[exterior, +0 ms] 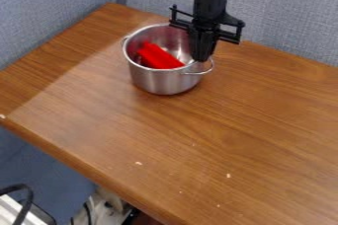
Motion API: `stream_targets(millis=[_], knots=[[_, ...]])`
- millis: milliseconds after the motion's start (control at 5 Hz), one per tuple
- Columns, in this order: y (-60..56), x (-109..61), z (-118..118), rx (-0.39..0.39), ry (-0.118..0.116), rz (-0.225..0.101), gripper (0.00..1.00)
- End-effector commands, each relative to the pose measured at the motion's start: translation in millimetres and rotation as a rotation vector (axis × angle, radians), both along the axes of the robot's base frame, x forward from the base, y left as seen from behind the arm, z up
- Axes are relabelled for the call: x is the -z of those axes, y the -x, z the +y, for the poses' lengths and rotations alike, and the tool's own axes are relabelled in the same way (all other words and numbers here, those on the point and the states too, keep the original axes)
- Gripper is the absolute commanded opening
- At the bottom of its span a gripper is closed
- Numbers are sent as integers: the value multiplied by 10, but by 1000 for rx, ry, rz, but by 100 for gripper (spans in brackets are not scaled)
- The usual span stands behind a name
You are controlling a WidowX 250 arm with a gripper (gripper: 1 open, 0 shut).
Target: Move the red object from the metal pot to the table
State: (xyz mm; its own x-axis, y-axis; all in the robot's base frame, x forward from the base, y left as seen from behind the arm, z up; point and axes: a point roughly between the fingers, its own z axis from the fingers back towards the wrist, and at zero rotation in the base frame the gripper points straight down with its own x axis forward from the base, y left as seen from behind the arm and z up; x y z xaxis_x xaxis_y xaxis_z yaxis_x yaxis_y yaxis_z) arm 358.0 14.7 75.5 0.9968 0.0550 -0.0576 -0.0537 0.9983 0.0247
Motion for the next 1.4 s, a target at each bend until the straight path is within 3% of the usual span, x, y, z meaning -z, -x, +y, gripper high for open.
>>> stream_targets(millis=[0, 200, 600, 1000, 1200], knots=[[-16, -373, -28, 21, -32, -114, 0], [1, -521, -36, 33, -60, -157, 0], [95, -630, -132, 64, -108, -196, 0], [211, -559, -293, 105, -116, -189, 0], [215, -523, -313, 117, -127, -192, 0]])
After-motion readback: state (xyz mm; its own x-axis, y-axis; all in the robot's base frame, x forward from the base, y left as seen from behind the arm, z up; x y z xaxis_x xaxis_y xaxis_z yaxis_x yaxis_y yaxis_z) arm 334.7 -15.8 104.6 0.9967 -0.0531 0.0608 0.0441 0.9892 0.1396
